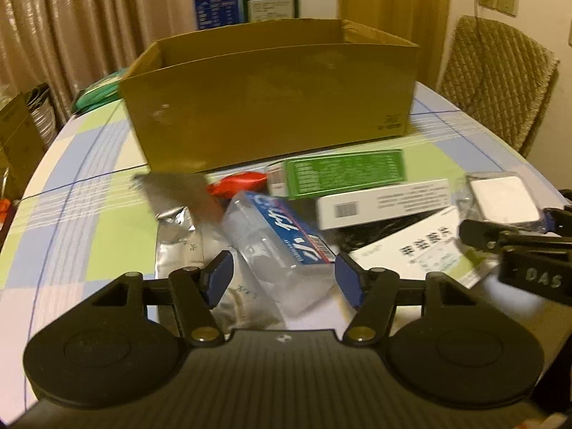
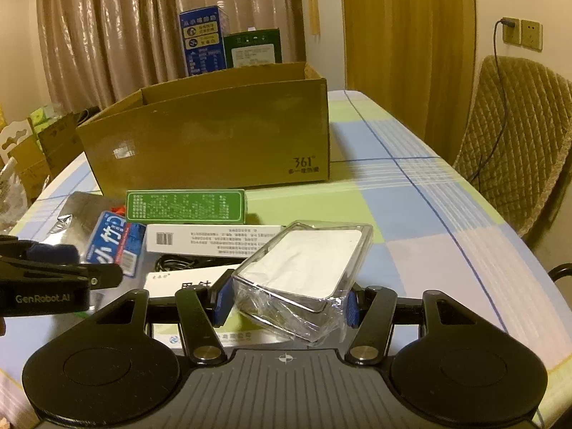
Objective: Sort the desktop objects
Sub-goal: 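Grasp the clear plastic case with the right gripper while the left grasps the blue toothpick box, then carry the toothpick box and clear case over the cardboard box with both grippers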
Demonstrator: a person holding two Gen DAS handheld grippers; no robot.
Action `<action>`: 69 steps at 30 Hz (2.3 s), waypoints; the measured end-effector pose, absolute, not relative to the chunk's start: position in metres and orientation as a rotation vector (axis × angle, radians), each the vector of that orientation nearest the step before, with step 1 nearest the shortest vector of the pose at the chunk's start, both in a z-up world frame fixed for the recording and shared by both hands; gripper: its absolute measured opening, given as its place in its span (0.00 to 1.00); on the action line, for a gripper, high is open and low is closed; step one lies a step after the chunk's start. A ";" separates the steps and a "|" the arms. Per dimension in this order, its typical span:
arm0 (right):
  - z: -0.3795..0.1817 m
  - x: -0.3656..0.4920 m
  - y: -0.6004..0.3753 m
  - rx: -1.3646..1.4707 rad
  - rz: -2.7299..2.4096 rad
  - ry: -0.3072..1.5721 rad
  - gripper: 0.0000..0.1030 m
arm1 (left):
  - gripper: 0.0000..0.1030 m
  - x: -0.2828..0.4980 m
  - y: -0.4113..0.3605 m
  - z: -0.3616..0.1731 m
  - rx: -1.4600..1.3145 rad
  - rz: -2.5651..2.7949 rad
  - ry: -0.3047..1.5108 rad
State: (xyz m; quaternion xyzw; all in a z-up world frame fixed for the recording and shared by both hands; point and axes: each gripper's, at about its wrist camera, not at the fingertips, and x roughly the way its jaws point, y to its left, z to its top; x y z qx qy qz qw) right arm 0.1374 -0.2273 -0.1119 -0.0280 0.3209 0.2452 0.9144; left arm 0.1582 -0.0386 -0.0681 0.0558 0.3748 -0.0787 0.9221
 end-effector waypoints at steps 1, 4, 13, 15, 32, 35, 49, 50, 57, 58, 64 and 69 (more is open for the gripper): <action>-0.112 0.137 -0.226 -0.058 0.508 0.660 0.54 | 0.58 0.158 -0.034 -0.069 0.111 -0.149 0.770; -0.111 0.136 -0.224 -0.060 0.511 0.656 0.54 | 0.57 0.158 -0.021 -0.070 0.083 -0.110 0.776; -0.113 0.136 -0.224 -0.064 0.513 0.660 0.54 | 0.56 0.155 -0.034 -0.071 0.119 -0.152 0.759; -0.113 0.136 -0.224 -0.066 0.514 0.662 0.54 | 0.56 0.159 -0.039 -0.073 0.134 -0.151 0.755; -0.114 0.132 -0.221 -0.074 0.554 0.686 0.54 | 0.53 0.173 -0.038 -0.089 0.105 -0.121 0.820; -0.116 0.131 -0.219 -0.084 0.553 0.696 0.54 | 0.53 0.171 -0.037 -0.088 0.103 -0.122 0.823; -0.119 0.131 -0.216 -0.095 0.551 0.695 0.55 | 0.58 0.176 -0.042 -0.090 0.131 -0.115 0.799; -0.119 0.131 -0.216 -0.092 0.551 0.695 0.55 | 0.57 0.177 -0.042 -0.091 0.132 -0.115 0.804; -0.115 0.129 -0.218 -0.075 0.540 0.688 0.53 | 0.53 0.175 -0.040 -0.089 0.128 -0.109 0.814; -0.114 0.129 -0.219 -0.072 0.538 0.684 0.53 | 0.53 0.173 -0.039 -0.088 0.122 -0.107 0.810; -0.106 0.124 -0.220 -0.067 0.533 0.651 0.53 | 0.53 0.163 -0.030 -0.078 0.083 -0.108 0.798; -0.098 0.120 -0.220 -0.064 0.536 0.618 0.53 | 0.53 0.157 -0.027 -0.062 0.062 -0.113 0.768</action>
